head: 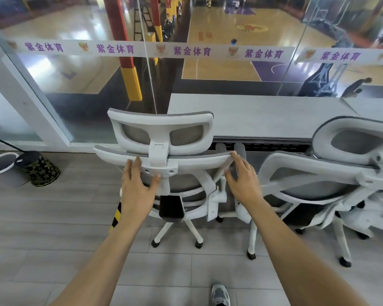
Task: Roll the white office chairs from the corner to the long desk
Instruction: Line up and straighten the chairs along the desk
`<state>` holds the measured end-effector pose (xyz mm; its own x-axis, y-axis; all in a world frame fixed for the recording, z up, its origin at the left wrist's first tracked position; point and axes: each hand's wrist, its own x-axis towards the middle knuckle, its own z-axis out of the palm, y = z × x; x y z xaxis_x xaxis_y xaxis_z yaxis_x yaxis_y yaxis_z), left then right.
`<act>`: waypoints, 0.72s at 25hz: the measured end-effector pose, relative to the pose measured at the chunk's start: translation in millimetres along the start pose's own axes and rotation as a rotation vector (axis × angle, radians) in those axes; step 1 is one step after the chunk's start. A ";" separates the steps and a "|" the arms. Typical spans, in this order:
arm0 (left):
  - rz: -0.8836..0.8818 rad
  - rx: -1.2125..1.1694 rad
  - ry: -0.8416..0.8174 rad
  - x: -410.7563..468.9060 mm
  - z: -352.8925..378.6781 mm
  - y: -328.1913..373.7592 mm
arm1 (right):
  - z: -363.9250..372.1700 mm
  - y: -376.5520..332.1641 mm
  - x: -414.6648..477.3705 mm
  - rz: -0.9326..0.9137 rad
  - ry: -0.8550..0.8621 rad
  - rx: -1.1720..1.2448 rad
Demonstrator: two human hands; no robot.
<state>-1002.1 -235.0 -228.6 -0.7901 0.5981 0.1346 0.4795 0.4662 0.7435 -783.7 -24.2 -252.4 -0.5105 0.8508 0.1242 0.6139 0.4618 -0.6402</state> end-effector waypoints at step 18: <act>0.552 0.552 -0.359 -17.3 127.4 135.3 | -110.6 110.8 12.7 -0.002 0.136 -0.569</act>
<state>-874.8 -99.2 -213.8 -0.2650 0.9592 0.0987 0.9504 0.2425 0.1950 -655.5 65.5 -237.9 -0.4537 0.8568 0.2450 0.8589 0.4937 -0.1361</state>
